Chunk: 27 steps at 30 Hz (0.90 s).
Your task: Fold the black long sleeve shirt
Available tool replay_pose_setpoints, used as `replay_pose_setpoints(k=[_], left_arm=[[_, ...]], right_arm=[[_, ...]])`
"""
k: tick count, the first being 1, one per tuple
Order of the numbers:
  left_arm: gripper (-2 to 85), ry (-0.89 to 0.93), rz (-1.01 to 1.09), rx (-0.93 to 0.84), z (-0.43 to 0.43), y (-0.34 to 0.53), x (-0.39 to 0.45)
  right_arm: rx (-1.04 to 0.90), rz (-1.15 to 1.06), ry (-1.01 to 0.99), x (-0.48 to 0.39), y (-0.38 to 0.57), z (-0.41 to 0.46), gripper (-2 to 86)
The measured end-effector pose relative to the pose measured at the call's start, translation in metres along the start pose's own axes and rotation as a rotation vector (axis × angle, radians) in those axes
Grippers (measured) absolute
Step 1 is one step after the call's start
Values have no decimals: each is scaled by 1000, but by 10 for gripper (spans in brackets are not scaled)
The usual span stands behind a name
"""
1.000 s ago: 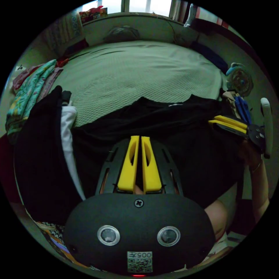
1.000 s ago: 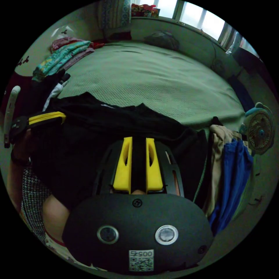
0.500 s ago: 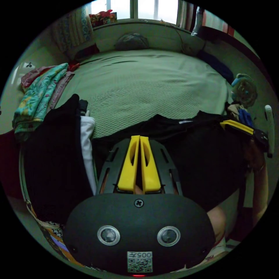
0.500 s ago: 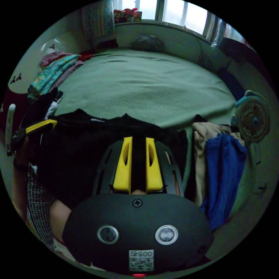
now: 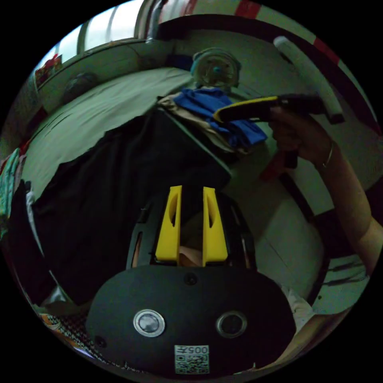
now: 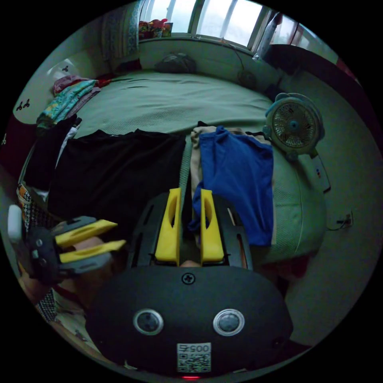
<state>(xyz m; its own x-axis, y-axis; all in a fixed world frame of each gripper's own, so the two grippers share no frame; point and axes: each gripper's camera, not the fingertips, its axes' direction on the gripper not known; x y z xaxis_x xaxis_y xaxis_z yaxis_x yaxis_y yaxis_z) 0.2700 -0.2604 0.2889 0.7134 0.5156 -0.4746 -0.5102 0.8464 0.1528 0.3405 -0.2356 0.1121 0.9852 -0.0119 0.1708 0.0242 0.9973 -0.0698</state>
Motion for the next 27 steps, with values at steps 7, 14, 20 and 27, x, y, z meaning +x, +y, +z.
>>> replay_pose_setpoints(k=[7, 14, 20, 27], left_arm=[[115, -126, 13, -106, 51, -14, 68], [57, -11, -78, -77, 28, 2, 67], [52, 35, -168, 23, -9, 35, 48], [51, 102, -182, 36, -29, 76, 36]], right_arm=[[14, -23, -11, 12, -13, 2, 69], [-14, -30, -62, 17, -50, 33, 83], [-108, 10, -210, 20, -120, 70, 113], [-278, 89, -265, 22, -177, 137, 104]])
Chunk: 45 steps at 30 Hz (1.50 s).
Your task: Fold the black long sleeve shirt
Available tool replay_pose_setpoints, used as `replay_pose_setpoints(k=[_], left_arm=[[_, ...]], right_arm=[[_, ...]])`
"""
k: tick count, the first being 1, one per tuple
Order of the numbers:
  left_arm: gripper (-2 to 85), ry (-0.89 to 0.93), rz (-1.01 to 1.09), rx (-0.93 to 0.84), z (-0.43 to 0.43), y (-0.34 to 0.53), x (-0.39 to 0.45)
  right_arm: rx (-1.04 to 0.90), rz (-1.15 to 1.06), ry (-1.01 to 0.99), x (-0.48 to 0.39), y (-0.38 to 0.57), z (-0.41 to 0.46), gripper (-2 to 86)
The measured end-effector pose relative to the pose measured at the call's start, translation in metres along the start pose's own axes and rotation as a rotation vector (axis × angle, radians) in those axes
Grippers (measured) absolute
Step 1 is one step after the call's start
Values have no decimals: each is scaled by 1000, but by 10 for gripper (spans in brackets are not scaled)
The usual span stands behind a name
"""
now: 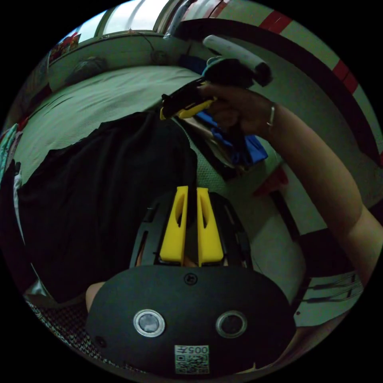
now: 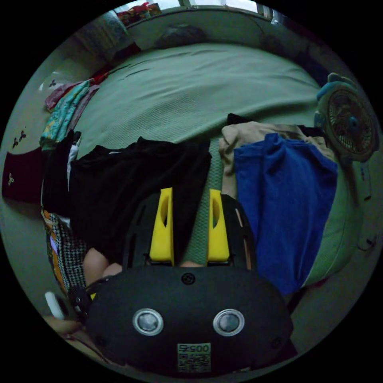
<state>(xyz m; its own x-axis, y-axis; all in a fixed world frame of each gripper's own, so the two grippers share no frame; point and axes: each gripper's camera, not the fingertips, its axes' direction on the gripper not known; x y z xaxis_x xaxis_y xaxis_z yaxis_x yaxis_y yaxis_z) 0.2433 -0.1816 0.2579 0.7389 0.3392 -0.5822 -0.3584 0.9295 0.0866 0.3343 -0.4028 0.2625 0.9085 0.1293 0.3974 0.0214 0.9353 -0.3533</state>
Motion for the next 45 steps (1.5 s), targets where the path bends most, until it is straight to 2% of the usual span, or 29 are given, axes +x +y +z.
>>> replay_pose_setpoints(k=[7, 12, 16, 21, 30, 35, 41, 45], left_arm=[[51, 45, 29, 0, -27, 36, -19], [51, 70, 31, 12, -50, 62, -38], [51, 57, 16, 42, -79, 89, -61], [50, 47, -20, 92, -122, 127, -96], [50, -27, -121, 182, -212, 214, -182], [49, -114, -238, 196, -258, 267, -245], [47, -256, -477, 140, -285, 332, -337], [47, -301, -600, 6, -265, 363, -404]], right_arm=[[-17, 20, 12, 3, -30, 25, 90], [20, 73, -71, -2, -42, 24, 37], [33, 63, -24, -21, -50, 18, 3], [94, 36, -21, -60, -55, -7, 0], [182, -102, 2, -193, -64, -43, 23], [177, -246, -5, -310, -79, -29, 25], [81, -361, -33, -420, -97, 36, 36], [69, -368, -71, -434, -102, 56, 60]])
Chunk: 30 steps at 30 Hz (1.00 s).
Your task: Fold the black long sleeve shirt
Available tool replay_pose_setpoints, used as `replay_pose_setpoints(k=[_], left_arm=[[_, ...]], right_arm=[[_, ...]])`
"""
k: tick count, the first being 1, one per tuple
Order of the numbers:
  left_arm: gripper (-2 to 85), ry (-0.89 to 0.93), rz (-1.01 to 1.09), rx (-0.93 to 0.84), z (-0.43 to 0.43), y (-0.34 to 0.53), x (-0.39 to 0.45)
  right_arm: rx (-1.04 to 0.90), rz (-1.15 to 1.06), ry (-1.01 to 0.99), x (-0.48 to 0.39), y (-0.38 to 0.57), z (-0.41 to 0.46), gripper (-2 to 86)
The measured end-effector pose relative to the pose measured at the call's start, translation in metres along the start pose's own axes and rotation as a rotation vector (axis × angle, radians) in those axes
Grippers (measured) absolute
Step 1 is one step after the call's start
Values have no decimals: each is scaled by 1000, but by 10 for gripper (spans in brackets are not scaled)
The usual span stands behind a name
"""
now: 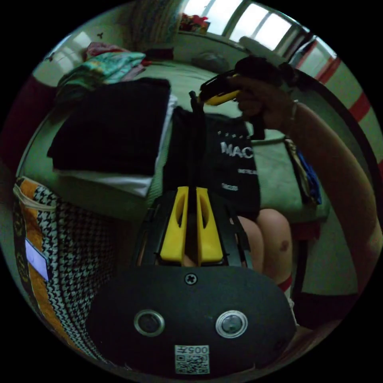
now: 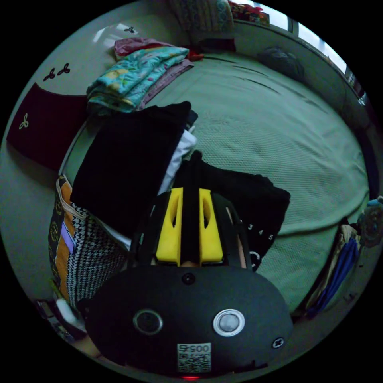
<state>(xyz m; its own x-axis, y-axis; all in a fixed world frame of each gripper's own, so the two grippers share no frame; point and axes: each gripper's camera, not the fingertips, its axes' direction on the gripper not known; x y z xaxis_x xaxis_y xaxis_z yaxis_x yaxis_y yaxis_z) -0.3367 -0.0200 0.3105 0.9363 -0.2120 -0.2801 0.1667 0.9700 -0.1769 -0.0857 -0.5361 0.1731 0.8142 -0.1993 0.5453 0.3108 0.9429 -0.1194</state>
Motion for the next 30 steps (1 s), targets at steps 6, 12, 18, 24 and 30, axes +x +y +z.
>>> replay_pose_setpoints(k=[6, 12, 18, 24, 30], left_arm=[[47, -20, 21, -16, 20, -2, -49], [47, 8, 22, -16, 26, -7, -91], [48, -5, 30, -16, 32, -12, -120], [49, -22, 32, -33, 34, -23, -137], [48, 34, 80, 17, 38, -47, -131]], right_arm=[[72, 35, 110, 59, 19, -4, 93], [-31, 133, 144, 104, 25, 25, 118], [-35, 204, -61, 108, 24, 65, 77], [-66, 129, -50, 93, 16, 54, 5], [-5, 139, 56, 101, 1, 37, 4]])
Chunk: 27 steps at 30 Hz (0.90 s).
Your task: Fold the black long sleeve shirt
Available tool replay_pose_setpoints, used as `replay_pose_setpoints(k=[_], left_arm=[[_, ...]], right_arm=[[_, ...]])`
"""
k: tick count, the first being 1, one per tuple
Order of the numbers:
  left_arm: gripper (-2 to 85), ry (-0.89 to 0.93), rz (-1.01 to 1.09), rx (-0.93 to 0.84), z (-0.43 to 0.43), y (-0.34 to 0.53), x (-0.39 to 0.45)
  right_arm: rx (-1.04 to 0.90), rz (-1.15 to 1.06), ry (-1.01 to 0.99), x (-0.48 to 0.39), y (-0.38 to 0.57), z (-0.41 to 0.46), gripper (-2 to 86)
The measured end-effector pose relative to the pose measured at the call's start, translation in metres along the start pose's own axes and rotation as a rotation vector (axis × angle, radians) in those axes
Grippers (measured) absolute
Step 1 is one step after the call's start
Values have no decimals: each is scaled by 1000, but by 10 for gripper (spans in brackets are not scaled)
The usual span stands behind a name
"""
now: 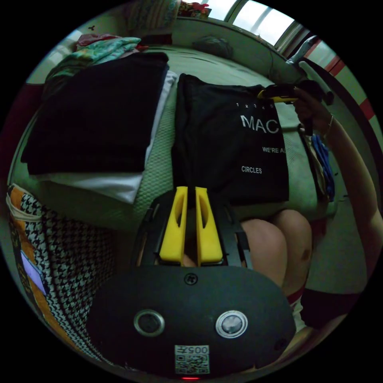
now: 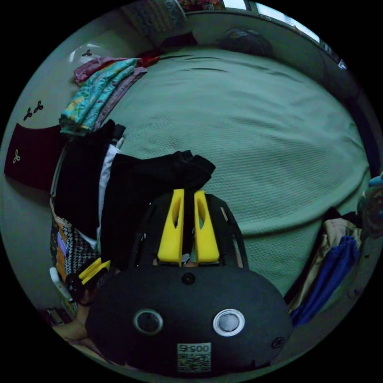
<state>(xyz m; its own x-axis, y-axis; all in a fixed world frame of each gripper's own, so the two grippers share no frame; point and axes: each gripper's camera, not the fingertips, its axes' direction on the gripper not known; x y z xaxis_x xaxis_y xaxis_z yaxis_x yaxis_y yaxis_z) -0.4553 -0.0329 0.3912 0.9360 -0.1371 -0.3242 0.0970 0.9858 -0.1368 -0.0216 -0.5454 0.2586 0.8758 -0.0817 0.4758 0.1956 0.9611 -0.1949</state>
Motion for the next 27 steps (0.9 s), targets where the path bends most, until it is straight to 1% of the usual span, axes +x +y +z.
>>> replay_pose_setpoints(k=[4, 6, 8, 9, 11, 14, 16, 18, 20, 22, 23, 25, 27], left_arm=[[46, -42, -20, -9, 10, -17, 0], [46, -34, -23, -9, 12, -18, -3], [45, -21, -21, -6, 12, -17, -7], [46, -8, -23, -5, 13, -16, -10], [45, 3, -24, -2, 12, -16, -12], [44, -3, -11, 17, 5, -18, -10], [43, -31, 20, 27, 1, -21, -4], [43, -47, 36, 25, -1, -23, 1], [41, -61, 46, 13, 0, -26, 5], [41, -62, 46, 4, -1, -29, 8], [41, -59, 46, 7, -2, -29, 8], [39, -58, 47, 31, -5, -28, 11], [38, -54, 42, 31, -3, -26, 12]], right_arm=[[52, 76, 87, 9, 15, -5, 29], [76, 8, 86, 3, 39, -7, 43], [95, -84, 114, -9, 86, -4, 63], [94, -97, 116, -12, 99, -2, 69], [54, -117, 64, -21, 150, 9, 86], [-39, -125, -20, -32, 201, 24, 107], [-46, -105, -58, -36, 220, 27, 113], [-84, -92, -55, -42, 230, 33, 107], [-108, -96, 3, -49, 236, 42, 82], [-117, -78, -20, -50, 239, 41, 58], [-114, -59, -53, -49, 243, 36, 35], [-82, -86, -43, -53, 253, 28, 0], [-66, -109, -14, -58, 264, 25, -8]])
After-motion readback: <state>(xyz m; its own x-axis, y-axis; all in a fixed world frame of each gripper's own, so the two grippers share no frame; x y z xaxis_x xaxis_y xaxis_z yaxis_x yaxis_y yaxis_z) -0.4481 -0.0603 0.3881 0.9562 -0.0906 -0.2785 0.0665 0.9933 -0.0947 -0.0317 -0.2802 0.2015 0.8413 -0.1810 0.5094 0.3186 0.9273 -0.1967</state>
